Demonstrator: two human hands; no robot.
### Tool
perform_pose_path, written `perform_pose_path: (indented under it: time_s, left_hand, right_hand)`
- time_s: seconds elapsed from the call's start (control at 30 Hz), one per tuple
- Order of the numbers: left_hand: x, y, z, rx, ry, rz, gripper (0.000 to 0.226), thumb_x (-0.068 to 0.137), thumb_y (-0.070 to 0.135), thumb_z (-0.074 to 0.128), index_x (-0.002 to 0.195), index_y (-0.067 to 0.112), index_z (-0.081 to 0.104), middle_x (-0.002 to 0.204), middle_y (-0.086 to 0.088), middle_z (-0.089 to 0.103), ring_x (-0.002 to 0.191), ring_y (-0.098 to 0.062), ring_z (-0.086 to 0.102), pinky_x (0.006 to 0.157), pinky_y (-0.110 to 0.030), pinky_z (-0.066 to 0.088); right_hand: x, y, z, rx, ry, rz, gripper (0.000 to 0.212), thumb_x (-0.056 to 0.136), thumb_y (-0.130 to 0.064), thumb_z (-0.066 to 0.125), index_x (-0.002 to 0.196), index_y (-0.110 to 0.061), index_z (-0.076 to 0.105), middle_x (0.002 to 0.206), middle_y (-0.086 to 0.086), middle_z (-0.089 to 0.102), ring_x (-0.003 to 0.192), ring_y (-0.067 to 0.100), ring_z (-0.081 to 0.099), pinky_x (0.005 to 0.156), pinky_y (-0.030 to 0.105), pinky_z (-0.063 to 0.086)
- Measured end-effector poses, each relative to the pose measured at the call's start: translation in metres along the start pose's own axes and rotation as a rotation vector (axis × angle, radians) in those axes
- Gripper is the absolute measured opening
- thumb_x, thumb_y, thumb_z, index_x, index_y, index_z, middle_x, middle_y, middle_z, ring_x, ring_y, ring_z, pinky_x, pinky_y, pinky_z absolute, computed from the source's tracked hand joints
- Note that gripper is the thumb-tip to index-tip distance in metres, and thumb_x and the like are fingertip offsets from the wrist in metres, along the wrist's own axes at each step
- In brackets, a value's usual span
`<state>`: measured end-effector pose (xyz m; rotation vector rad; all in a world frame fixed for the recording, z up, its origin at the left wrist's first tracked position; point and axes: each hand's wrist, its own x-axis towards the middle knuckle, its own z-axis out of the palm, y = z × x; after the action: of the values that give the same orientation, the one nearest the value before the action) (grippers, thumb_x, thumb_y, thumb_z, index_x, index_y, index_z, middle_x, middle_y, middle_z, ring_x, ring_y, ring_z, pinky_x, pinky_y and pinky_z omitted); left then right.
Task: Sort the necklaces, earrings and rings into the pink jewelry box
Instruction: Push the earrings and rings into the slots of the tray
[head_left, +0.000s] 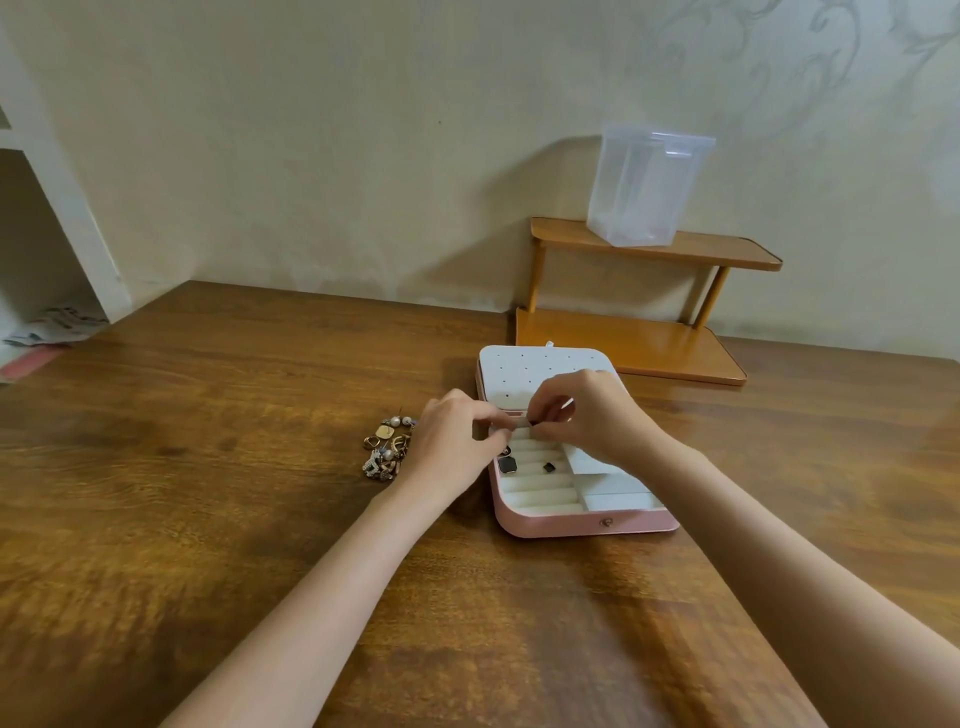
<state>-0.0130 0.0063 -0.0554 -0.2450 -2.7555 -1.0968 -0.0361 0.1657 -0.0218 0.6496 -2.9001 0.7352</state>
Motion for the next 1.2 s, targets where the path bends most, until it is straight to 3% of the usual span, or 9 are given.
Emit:
perform_pose_path:
  time_s: [0.37,0.53,0.63,0.73,0.87,1.03,1.2]
  left_hand:
    - [0.000,-0.001,0.001,0.027,0.015,0.007,0.020,0.091,0.027,0.057,0.106,0.026,0.069,0.108,0.000,0.053,0.108,-0.018,0.041,0.078,-0.025,0.030]
    - [0.000,-0.001,-0.004,0.045,0.056,0.030,0.023,0.093,0.029,0.053,0.111,0.024,0.067,0.107,0.000,0.057,0.105,-0.016,0.046,0.078,-0.024,0.034]
    - [0.000,-0.010,-0.031,0.085,0.141,0.026,0.022,0.093,0.024,0.052,0.109,0.024,0.067,0.102,0.003,0.060,0.100,-0.014,0.051,0.079,-0.024,0.039]
    - [-0.003,-0.031,-0.061,0.252,0.169,-0.056,0.018,0.092,0.022,0.056,0.104,0.022,0.069,0.102,0.003,0.063,0.092,-0.011,0.053,0.074,-0.021,0.036]
    - [-0.007,-0.049,-0.069,0.305,0.084,-0.169,0.015,0.086,0.027,0.064,0.098,0.019,0.071,0.101,0.002,0.069,0.091,-0.014,0.060,0.074,-0.025,0.044]
    - [-0.006,-0.049,-0.061,0.408,0.116,-0.113,0.011,0.086,0.024,0.065,0.095,0.020,0.069,0.096,-0.001,0.069,0.085,-0.017,0.061,0.069,-0.027,0.046]
    - [-0.003,-0.045,-0.061,0.544,0.081,-0.039,0.020,0.089,0.036,0.060,0.100,0.022,0.068,0.098,0.000,0.068,0.090,-0.018,0.062,0.069,-0.027,0.045]
  right_hand:
    - [0.004,-0.006,0.002,-0.114,-0.036,0.017,0.014,0.083,-0.008,0.065,0.095,-0.010,0.072,0.094,0.003,0.068,0.077,0.008,0.056,0.064,0.005,0.038]
    - [0.004,-0.015,-0.009,-0.134,0.024,-0.010,0.016,0.088,-0.012,0.060,0.100,-0.007,0.071,0.097,0.006,0.070,0.083,0.015,0.062,0.082,0.022,0.050]
    - [0.012,-0.031,-0.013,-0.058,0.119,-0.057,0.017,0.089,-0.014,0.059,0.097,-0.006,0.070,0.092,0.005,0.071,0.081,0.014,0.063,0.075,0.018,0.049]
    - [0.022,-0.056,0.000,-0.035,0.045,-0.141,0.016,0.089,-0.014,0.059,0.093,-0.004,0.071,0.090,0.007,0.070,0.078,0.013,0.060,0.068,0.016,0.045]
    - [0.028,-0.076,0.019,-0.016,-0.028,-0.209,0.015,0.087,-0.013,0.061,0.094,-0.005,0.072,0.090,0.008,0.071,0.080,0.015,0.062,0.071,0.020,0.043]
    - [0.025,-0.070,0.019,0.011,-0.057,-0.171,0.015,0.087,-0.010,0.060,0.093,-0.004,0.072,0.090,0.010,0.071,0.083,0.019,0.064,0.075,0.025,0.048]
    - [0.021,-0.061,0.016,0.003,-0.043,-0.148,0.015,0.088,-0.011,0.059,0.094,-0.005,0.072,0.089,0.007,0.071,0.079,0.014,0.062,0.067,0.015,0.044]
